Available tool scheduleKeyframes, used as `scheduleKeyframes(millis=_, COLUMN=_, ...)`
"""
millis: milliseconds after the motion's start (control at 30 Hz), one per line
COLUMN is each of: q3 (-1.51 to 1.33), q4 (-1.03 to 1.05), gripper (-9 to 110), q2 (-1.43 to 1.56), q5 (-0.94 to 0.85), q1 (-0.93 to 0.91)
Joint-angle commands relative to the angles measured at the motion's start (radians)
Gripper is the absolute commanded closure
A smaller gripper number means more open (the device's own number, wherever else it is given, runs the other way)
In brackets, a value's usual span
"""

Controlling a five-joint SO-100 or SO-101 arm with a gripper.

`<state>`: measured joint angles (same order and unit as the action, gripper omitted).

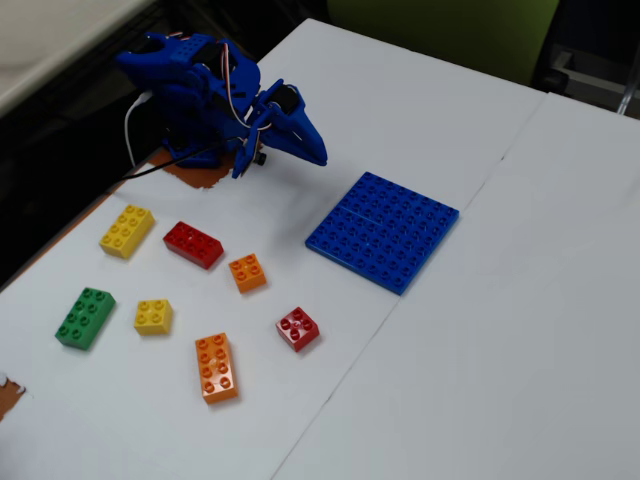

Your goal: Pick up the 2x4 orange block and go up the 8x8 blue block.

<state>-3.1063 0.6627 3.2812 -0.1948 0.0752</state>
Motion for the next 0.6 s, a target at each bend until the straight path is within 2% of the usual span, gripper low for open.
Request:
scheduleKeyframes(millis=0, q3=-0.041, q4=0.003, gripper=101, q2=0.041, q5=-0.008, q1=0.006)
scheduleKeyframes(millis=567, q3=-0.041, q4=0.003, gripper=101, q2=0.041, q5=0.003, q1=-0.002)
